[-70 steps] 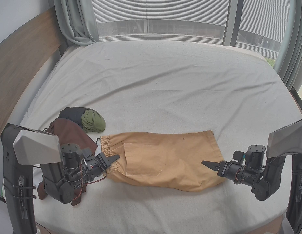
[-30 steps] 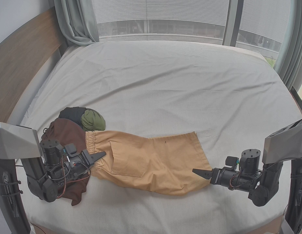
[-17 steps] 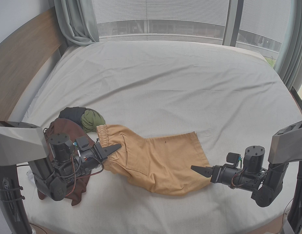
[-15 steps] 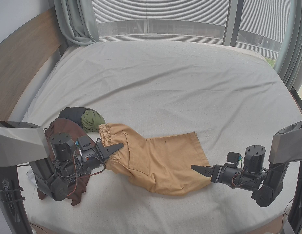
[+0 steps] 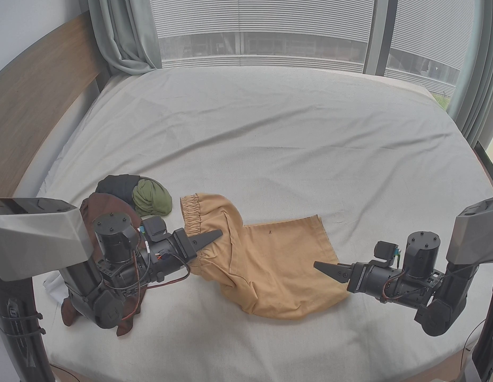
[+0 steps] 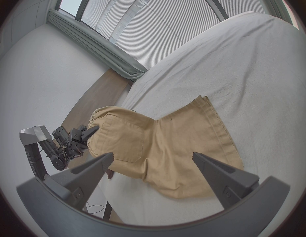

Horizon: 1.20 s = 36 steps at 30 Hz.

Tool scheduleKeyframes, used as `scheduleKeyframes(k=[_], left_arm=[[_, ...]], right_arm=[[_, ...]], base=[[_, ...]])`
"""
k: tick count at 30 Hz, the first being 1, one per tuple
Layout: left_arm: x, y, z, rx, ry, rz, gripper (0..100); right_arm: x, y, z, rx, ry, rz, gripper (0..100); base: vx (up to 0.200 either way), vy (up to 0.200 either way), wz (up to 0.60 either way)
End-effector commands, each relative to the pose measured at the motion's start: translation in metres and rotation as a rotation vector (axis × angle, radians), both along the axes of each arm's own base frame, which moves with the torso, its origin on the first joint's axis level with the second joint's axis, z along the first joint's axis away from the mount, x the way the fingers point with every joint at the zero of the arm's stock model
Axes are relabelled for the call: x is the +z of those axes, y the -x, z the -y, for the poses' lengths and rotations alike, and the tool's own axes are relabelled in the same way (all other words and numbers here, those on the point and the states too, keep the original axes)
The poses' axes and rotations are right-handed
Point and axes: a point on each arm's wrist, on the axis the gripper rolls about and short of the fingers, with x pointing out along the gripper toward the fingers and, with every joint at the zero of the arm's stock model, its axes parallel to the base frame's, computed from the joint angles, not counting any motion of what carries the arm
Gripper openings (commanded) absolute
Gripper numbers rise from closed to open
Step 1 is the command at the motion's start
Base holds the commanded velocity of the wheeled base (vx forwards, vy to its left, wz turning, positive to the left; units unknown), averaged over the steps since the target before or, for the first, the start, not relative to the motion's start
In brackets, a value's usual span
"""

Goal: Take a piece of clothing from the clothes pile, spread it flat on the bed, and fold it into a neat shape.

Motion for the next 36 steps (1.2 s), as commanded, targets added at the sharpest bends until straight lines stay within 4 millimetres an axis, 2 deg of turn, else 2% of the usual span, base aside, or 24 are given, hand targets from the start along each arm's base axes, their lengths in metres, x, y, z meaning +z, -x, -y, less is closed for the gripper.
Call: scheduleKeyframes(k=[1, 12, 25, 36], left_arm=[[0.001, 0.0, 0.006, -0.016, 0.004, 0.009, 0], [-0.01, -0.004, 0.032, -0.063, 0.002, 0.009, 0], [-0.015, -0.01, 0.065, -0.135, -0.002, -0.001, 0], [-0.031, -0.015, 0.096, -0.177, -0.014, -0.018, 0]], right_arm=[[0.005, 0.001, 0.0, 0.001, -0.008, 0.017, 100], [0.016, 0.0, 0.0, 0.0, -0.026, 0.053, 100], [0.029, -0.004, 0.002, -0.019, -0.054, 0.103, 100], [0.038, -0.007, 0.007, -0.043, -0.081, 0.125, 100]], base=[[0.0, 0.0, 0.0], [0.0, 0.0, 0.0], [0.0, 0.0, 0.0], [0.0, 0.0, 0.0]])
